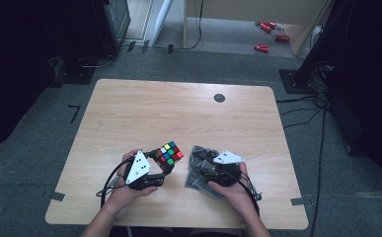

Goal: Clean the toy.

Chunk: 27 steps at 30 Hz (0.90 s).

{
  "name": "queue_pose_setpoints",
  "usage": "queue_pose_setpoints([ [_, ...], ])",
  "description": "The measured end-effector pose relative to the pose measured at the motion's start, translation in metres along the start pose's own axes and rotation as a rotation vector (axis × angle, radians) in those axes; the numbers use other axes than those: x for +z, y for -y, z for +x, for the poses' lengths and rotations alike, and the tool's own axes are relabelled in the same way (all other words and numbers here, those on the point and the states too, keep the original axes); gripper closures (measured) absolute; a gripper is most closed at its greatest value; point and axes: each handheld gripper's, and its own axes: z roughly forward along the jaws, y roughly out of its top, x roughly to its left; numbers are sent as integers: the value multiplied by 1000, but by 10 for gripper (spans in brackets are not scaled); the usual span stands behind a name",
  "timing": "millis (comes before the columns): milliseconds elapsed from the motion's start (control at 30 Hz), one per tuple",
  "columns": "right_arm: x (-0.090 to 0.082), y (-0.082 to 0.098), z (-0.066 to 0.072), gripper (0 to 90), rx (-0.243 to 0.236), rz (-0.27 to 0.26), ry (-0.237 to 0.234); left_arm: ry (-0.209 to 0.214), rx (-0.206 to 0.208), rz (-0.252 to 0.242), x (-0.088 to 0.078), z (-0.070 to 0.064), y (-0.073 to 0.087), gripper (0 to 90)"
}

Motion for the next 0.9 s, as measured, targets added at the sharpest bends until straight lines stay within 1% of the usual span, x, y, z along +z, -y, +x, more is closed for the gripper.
queue_pose_setpoints([
  [67, 3, 2, 0, 264, -6, 17, -2, 8, -10, 1, 0, 0, 0, 334],
  [100, 4, 3, 1, 271, -14, 27, 6, 10, -13, 2, 1, 0, 0, 333],
  [167, 7, 5, 5, 288, -45, 41, 36, 13, -14, 5, 2, -2, 0, 333],
  [200, 8, 6, 7, 320, -59, 40, 47, 9, -7, 9, 2, -2, 0, 333],
  [267, 8, 7, 8, 504, -45, 30, 34, 12, -7, 8, 3, -3, 1, 333],
  [333, 7, 8, 7, 634, -41, 14, 55, 14, -9, 9, 3, -3, 1, 333],
  [400, 5, 9, 6, 713, -40, 9, 76, 25, -10, 12, 4, -3, 2, 334],
  [467, 2, 8, 7, 748, -39, -14, 85, 31, -8, 14, 4, -3, 2, 334],
  [500, -1, 6, 7, 754, -26, -37, 78, 41, -12, 13, 4, -3, 2, 335],
  [533, -5, 4, 7, 756, -8, -70, 60, 49, -17, 11, 4, -2, 2, 335],
  [567, -10, 1, 8, 757, 10, -110, 35, 53, -20, 10, 4, -2, 2, 335],
  [600, -16, -3, 9, 757, 20, -154, 23, 58, -22, 11, 4, -1, 3, 335],
  [633, -22, -8, 10, 757, 28, -192, 21, 62, -24, 13, 4, -1, 3, 336],
  [667, -22, -8, 10, 757, 28, -192, 21, 62, -24, 13, 4, -1, 3, 336],
  [700, -37, -17, 15, 755, 47, -274, 4, 61, -16, 23, 5, -1, 4, 336],
  [767, -53, -27, 21, 753, 62, -355, -29, 63, 2, 36, 6, -4, 4, 336],
  [833, -67, -36, 30, 749, 62, -415, -76, 65, 22, 48, 8, -8, 4, 336],
  [867, -72, -40, 35, 746, 56, -439, -106, 69, 28, 50, 9, -10, 4, 336],
  [900, -76, -44, 41, 744, 59, -451, -137, 70, 29, 48, 11, -13, 4, 336],
])
